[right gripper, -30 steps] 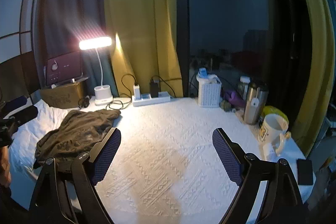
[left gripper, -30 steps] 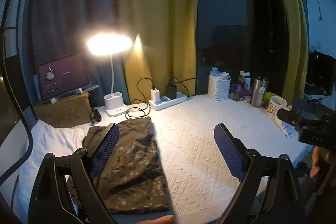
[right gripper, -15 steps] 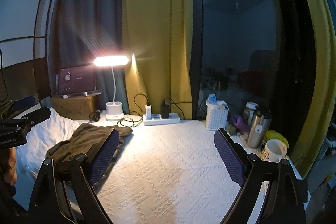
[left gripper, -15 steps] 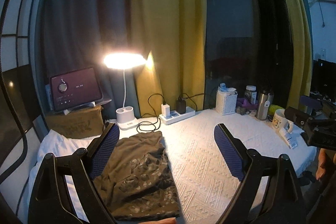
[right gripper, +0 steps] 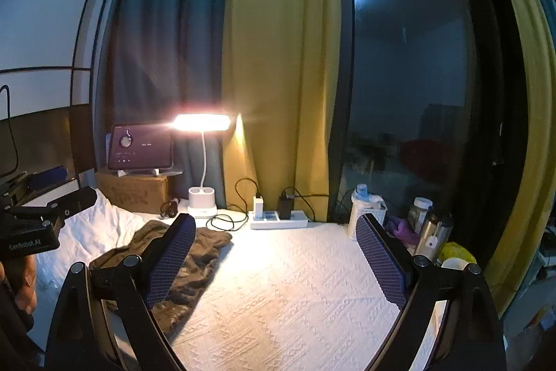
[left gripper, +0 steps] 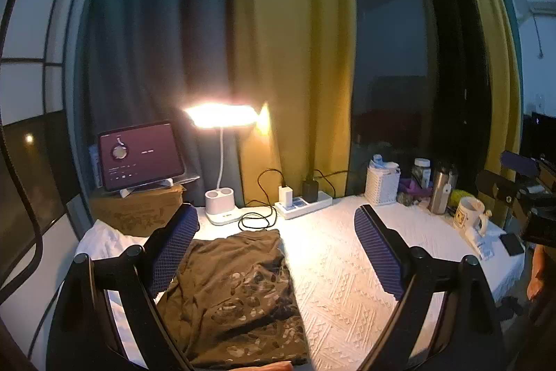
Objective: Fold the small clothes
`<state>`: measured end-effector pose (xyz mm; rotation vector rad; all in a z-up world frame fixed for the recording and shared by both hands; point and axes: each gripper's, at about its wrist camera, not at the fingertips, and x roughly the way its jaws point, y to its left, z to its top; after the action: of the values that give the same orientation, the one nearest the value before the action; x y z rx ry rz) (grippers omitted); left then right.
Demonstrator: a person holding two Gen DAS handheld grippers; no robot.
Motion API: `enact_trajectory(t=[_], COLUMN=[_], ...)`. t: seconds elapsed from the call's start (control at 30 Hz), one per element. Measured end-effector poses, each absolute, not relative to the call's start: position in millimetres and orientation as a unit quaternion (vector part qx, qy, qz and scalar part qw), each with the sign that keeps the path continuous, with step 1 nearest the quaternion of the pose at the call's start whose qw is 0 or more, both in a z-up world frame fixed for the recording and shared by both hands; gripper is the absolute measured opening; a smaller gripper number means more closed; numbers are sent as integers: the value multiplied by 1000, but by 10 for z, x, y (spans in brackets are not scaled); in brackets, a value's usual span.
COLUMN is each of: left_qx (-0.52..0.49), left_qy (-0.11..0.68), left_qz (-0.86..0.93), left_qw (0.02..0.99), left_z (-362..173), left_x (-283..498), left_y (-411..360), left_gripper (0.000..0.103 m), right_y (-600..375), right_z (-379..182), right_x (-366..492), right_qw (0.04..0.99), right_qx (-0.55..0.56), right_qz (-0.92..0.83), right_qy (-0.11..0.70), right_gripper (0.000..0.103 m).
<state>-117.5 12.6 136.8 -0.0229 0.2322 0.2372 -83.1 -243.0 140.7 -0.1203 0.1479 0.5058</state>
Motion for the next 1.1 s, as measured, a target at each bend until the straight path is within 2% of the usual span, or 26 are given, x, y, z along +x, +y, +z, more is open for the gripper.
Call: enact_trajectory(t=[0.47,1.1], left_qx=[-16,-18], left_qy=[96,98], left_qz=[138,139], left_qw=[986,985], left_z=[1465,1451], left_x=[-1322,-1352], left_y=[245,267], left_gripper=[92,92], right_y=[-2385,-2378], right_z=[1519,1495], right_x=[-991,-970], right_qw=[966,966], right_qx=[-66,-65], right_qz=[247,243], right_qy=[48,57], right_gripper=[96,97])
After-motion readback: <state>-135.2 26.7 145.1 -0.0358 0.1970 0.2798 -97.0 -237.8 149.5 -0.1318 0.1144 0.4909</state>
